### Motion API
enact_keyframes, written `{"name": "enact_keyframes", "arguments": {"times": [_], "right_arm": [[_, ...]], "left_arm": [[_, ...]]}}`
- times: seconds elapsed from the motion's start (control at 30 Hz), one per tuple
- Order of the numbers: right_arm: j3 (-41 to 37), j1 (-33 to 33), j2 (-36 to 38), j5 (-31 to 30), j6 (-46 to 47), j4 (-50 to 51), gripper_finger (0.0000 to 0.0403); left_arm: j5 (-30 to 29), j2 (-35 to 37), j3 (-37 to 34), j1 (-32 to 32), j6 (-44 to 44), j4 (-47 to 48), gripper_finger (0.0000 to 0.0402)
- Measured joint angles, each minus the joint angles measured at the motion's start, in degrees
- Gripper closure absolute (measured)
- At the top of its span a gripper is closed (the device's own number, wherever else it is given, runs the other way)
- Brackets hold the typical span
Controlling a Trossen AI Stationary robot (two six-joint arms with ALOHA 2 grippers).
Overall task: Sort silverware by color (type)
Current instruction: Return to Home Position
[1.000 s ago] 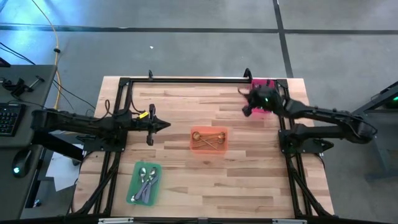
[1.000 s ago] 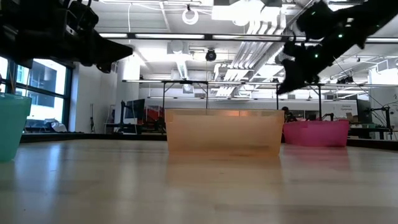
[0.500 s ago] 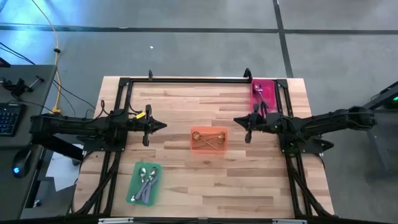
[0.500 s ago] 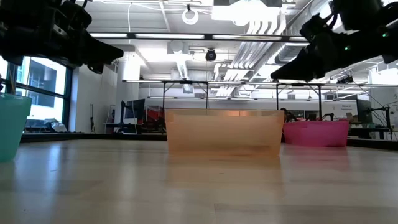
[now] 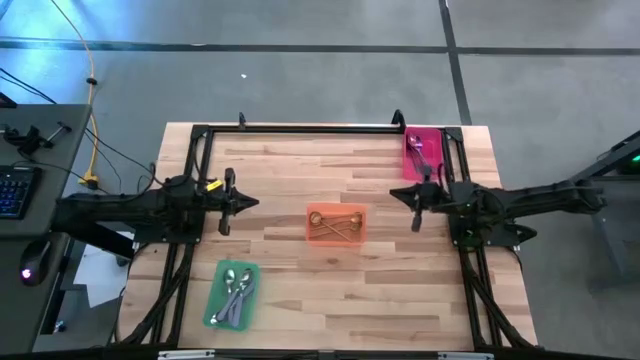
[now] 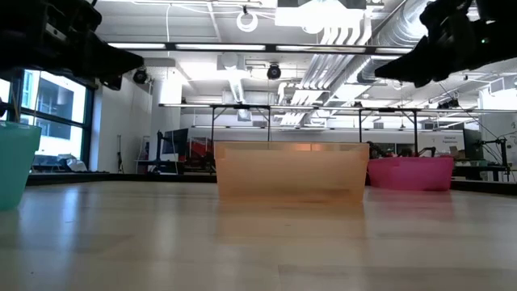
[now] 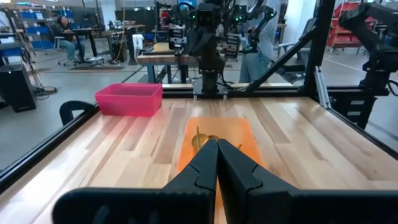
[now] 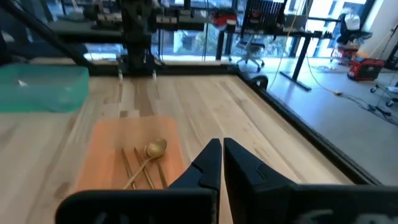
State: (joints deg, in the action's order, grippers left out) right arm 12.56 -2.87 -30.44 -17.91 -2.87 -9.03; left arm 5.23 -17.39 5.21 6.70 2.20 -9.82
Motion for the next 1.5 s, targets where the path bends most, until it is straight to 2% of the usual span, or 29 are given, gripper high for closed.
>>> {"name": "enact_keyframes", "arguments": {"times": [0.13, 0.3, 0.43, 0.6, 1.0, 1.13, 1.5], "right_arm": [[-0.75, 0.0, 6.33, 0.19, -0.26, 1.9, 0.0403], [-7.69, 0.12, 14.47, 1.47, -1.05, -1.89, 0.0403], [-12.0, 1.16, 21.71, 4.92, -0.66, -2.49, 0.0403], [-11.65, 3.31, 30.49, 9.27, -2.48, 1.84, 0.0403], [-12.0, 6.64, 30.34, 9.35, -3.17, 4.35, 0.0403], [-12.0, 6.64, 30.34, 6.92, -3.45, 4.53, 0.0403], [-12.0, 6.67, 30.28, 3.51, -3.19, 5.07, 0.0403]], "left_arm": [[0.0, 4.58, 0.0, 0.02, 0.0, 4.17, 0.0401], [-0.01, 9.76, 0.0, 0.01, 0.02, 8.49, 0.0401], [0.17, 13.05, 0.0, 0.0, 0.0, 10.82, 0.0401], [0.19, 17.08, 0.0, 0.0, -0.4, 15.31, 0.0401], [1.01, 17.18, -0.06, -0.13, 0.44, 17.51, 0.0401], [0.66, 17.05, -4.45, -0.14, -0.05, 9.02, 0.0401], [-2.91, 17.2, -4.54, -0.11, 0.9, 4.93, 0.0401]]}}
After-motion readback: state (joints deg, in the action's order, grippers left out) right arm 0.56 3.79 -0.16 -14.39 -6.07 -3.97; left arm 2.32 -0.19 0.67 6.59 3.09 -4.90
